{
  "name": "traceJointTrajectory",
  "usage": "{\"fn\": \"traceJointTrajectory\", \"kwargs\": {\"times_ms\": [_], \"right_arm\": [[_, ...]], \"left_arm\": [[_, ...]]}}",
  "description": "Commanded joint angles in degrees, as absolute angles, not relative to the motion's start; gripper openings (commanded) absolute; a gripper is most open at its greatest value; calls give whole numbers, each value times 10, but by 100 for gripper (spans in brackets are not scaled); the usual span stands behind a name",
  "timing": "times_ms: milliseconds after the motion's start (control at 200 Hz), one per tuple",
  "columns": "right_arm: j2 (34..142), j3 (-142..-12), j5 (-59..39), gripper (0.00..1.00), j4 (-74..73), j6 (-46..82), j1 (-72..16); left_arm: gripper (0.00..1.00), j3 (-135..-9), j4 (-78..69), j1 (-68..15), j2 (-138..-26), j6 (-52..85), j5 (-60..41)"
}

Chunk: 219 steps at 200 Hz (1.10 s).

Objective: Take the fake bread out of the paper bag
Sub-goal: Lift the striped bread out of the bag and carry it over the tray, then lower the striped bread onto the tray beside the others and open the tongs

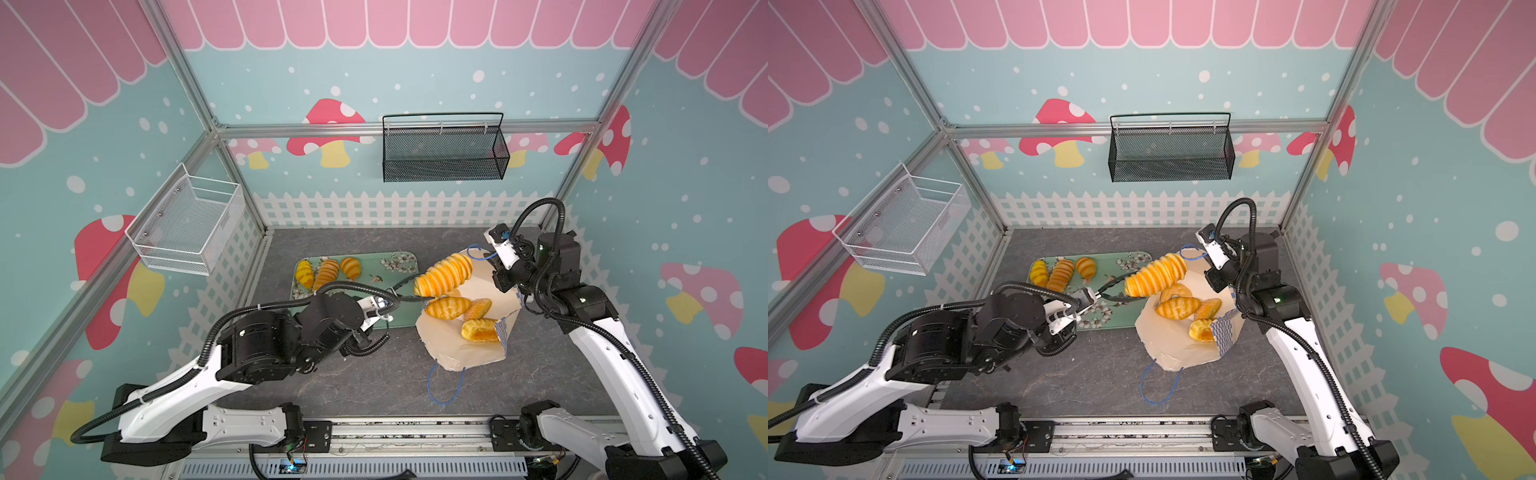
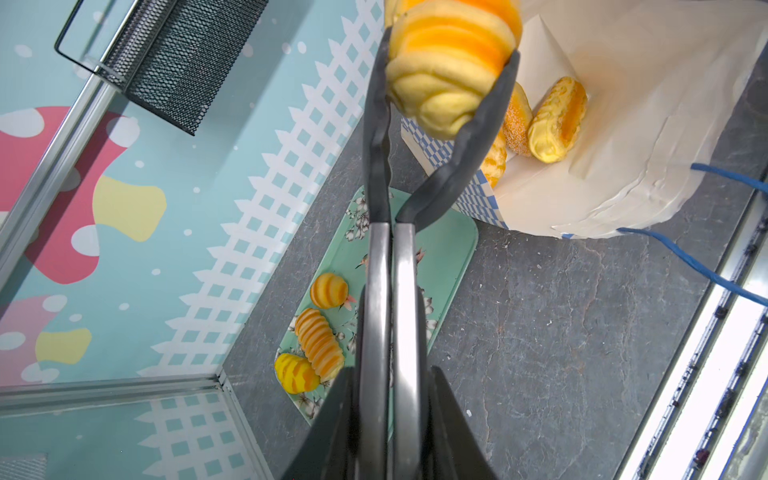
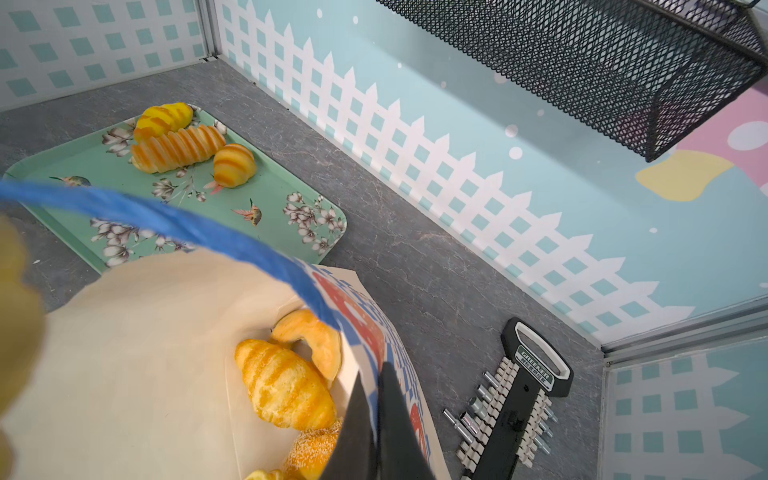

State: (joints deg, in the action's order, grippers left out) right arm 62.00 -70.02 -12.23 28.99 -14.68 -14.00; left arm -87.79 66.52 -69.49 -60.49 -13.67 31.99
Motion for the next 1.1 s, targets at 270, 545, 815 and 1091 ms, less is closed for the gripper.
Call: {"fn": "traceJointTrajectory", "kwargs": {"times_ms": [270,545,815,1091], "right_arm": [[615,-707,-121,0,253,-147,-145],[609,-701,-122,0,253,-146,-146],[593,-688,-116,0,256,-146,-145],[590,-686,-120,0,256,-145,-145]], "left_arm": [[0,-779,527,-598,-465,-66,309],[0,-755,530,-515,-484,-42,247],[0,-715,505,-371,-515,-1,69],[0,-648,437,-238,-546,68,-107]]}}
